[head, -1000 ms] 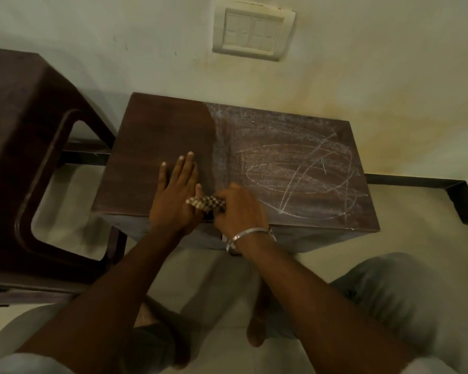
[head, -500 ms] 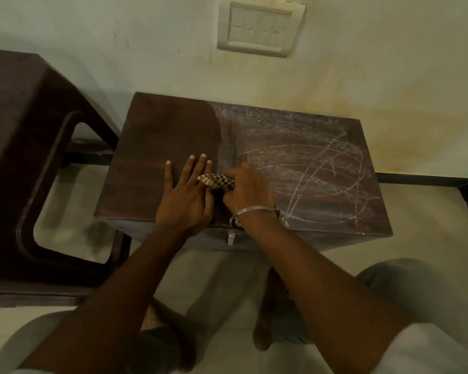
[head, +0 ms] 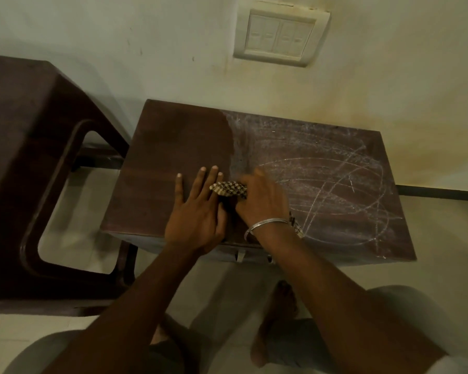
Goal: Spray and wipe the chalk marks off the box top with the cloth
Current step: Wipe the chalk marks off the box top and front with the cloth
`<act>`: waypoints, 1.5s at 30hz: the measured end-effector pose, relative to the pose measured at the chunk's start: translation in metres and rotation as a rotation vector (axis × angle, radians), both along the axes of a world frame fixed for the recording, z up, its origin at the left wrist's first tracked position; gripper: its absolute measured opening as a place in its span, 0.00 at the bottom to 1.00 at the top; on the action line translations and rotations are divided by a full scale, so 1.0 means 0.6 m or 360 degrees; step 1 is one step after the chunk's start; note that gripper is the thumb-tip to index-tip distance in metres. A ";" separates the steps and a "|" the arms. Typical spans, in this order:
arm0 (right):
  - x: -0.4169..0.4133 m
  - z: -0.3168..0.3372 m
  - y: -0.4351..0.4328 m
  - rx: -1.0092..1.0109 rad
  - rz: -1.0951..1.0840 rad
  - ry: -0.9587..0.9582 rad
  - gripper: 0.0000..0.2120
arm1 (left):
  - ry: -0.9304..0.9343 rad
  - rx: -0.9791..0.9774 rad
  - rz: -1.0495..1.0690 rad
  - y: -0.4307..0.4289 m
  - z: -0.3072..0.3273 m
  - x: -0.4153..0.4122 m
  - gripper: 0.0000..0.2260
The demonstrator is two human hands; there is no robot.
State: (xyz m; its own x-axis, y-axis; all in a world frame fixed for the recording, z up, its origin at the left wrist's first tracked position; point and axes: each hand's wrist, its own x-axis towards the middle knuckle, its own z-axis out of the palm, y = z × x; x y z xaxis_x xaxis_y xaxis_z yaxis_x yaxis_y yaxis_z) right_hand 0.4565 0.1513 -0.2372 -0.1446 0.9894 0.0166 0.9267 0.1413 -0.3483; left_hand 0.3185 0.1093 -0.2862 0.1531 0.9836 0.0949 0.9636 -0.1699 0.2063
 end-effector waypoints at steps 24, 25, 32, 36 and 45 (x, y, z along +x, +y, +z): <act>-0.009 0.000 0.134 0.0018 0.0001 0.0045 0.15 | -0.0198 0.0167 0.0205 -0.009 0.016 0.002 0.16; -0.014 0.004 0.149 0.0003 -0.0009 0.0025 0.15 | -0.0195 0.0163 0.0206 -0.010 0.015 0.002 0.16; 0.001 -0.013 0.120 0.0025 0.0086 0.0084 0.17 | -0.0155 0.0156 0.0215 -0.010 0.015 0.001 0.17; -0.021 0.005 0.188 0.0007 0.0021 -0.0025 0.10 | -0.0156 0.0140 0.0210 -0.009 0.016 0.001 0.17; -0.020 -0.022 0.185 0.0087 -0.0002 0.0052 0.13 | -0.0169 0.0059 0.0215 -0.009 0.013 0.001 0.20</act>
